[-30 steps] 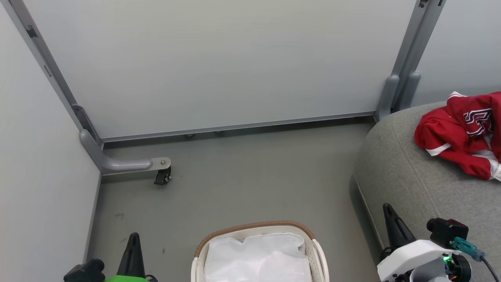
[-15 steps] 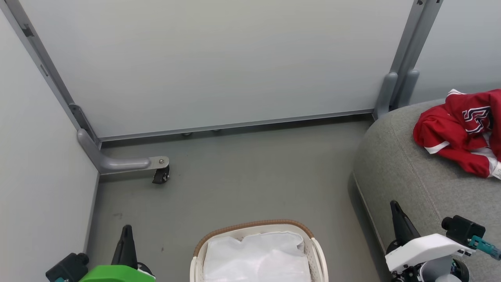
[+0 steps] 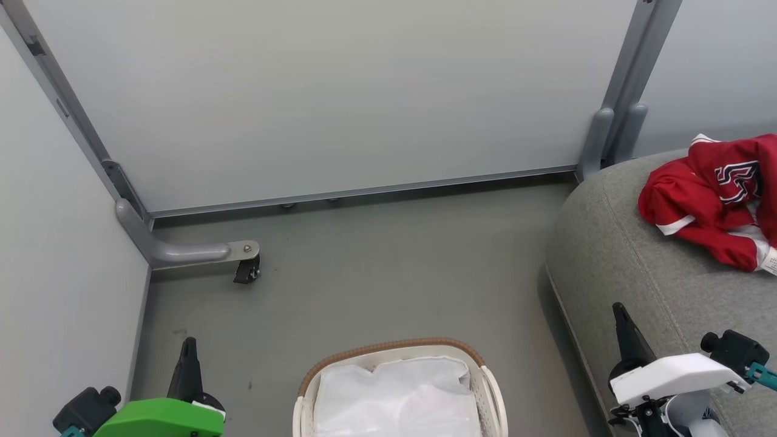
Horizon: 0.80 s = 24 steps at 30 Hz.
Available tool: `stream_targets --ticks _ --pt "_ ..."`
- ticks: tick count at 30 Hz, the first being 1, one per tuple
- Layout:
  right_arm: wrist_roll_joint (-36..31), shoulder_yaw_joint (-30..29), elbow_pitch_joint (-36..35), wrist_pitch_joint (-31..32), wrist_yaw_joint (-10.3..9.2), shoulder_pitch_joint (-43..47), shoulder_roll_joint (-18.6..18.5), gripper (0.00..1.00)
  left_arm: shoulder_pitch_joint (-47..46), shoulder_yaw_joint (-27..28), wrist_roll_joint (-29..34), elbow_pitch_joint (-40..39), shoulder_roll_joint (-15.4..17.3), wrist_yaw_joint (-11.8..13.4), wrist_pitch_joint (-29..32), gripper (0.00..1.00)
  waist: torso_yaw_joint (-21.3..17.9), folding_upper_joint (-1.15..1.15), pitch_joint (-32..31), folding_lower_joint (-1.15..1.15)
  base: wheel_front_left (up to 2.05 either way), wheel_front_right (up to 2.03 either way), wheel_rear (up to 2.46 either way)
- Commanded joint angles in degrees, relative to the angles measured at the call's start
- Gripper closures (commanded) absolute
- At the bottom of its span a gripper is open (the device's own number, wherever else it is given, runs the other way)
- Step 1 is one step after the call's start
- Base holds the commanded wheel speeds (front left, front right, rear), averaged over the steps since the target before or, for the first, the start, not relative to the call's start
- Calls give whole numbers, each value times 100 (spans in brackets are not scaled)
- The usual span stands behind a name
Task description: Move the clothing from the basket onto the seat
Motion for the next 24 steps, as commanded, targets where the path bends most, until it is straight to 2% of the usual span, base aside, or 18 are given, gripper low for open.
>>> stream_targets --ticks 1,24 --pt "190 -42 -102 50 -1 -132 -36 100 -184 43 -178 -97 15 -33 49 100 -4 0 4 0 0 0 0" --pt "1660 -211 -233 435 -2 -190 -46 100 -381 279 -1501 -155 18 -116 437 100 -63 0 70 0 0 0 0"
